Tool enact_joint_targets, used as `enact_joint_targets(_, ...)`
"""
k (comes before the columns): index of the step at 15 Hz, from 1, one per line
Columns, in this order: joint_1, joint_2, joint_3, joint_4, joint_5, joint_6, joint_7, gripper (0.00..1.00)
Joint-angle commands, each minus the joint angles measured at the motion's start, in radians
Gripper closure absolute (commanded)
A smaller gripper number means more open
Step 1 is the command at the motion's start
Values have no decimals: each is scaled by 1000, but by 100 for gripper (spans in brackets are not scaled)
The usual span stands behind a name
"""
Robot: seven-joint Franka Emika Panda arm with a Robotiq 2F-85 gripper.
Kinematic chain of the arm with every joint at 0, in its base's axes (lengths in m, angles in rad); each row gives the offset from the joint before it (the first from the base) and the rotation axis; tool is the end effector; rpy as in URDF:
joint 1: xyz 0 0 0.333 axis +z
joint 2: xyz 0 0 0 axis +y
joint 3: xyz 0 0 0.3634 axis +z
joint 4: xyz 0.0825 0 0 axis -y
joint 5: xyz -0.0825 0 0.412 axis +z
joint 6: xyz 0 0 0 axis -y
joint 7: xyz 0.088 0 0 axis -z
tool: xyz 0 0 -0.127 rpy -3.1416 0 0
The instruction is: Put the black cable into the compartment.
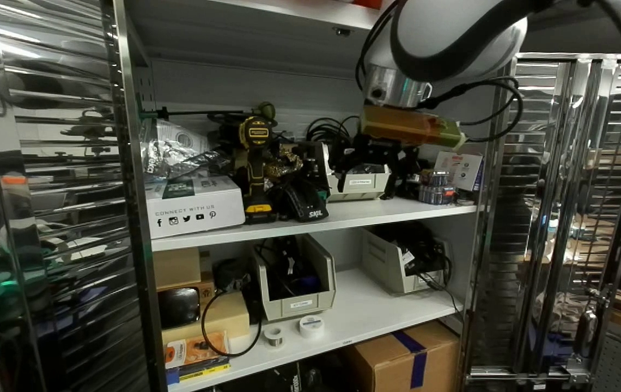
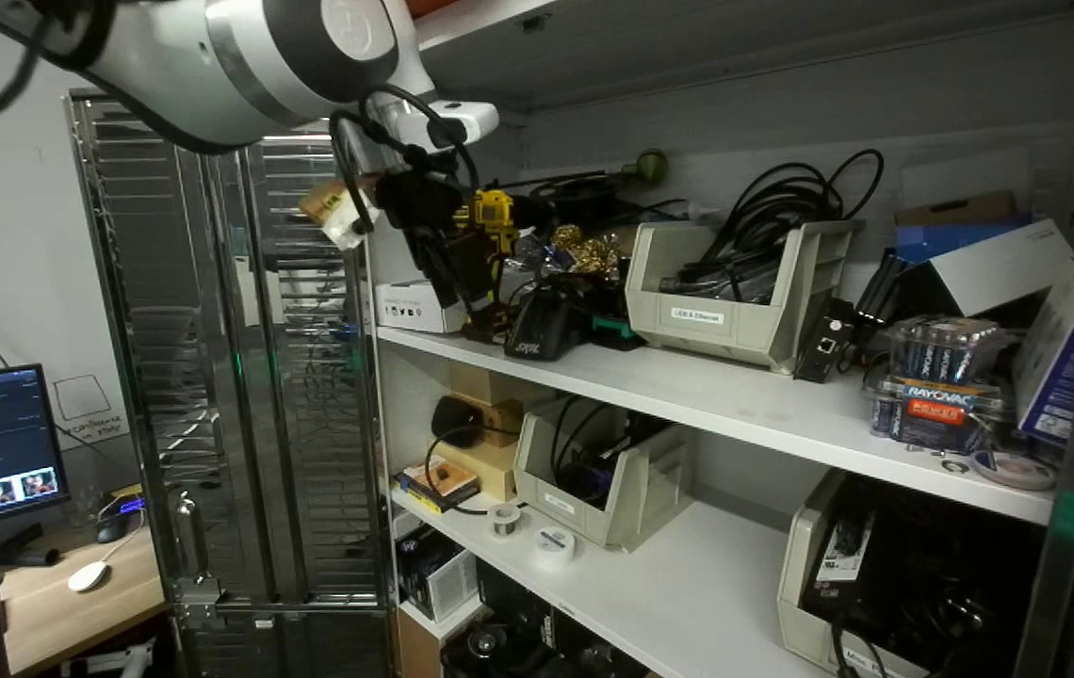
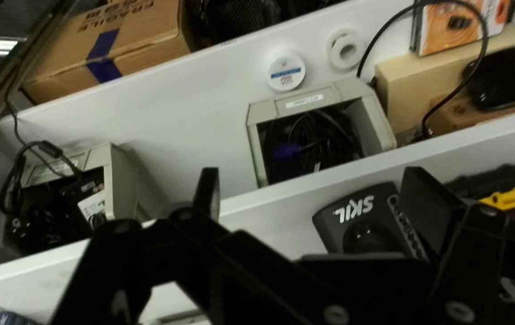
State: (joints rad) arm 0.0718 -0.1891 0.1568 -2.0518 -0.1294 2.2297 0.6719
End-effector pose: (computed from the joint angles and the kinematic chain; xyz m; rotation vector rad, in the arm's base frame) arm 0.5449 0.1264 0.5781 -3.0003 0.5773 -0.6037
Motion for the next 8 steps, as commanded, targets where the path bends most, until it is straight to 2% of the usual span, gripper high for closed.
enact_joint_targets(1, 30, -209, -58, -136, 242, -90, -228, 0)
enact_joint_targets(3, 26, -269, -88, -130, 327, -228, -332, 0)
enact_joint_targets(6, 0, -306, -128, -79, 352, -426, -421, 0)
enact_joint_targets(7, -15, -281, -89, -97, 326, -359, -364, 0)
enact_joint_targets(8, -17, -298, -103, -94, 331, -394, -388, 0)
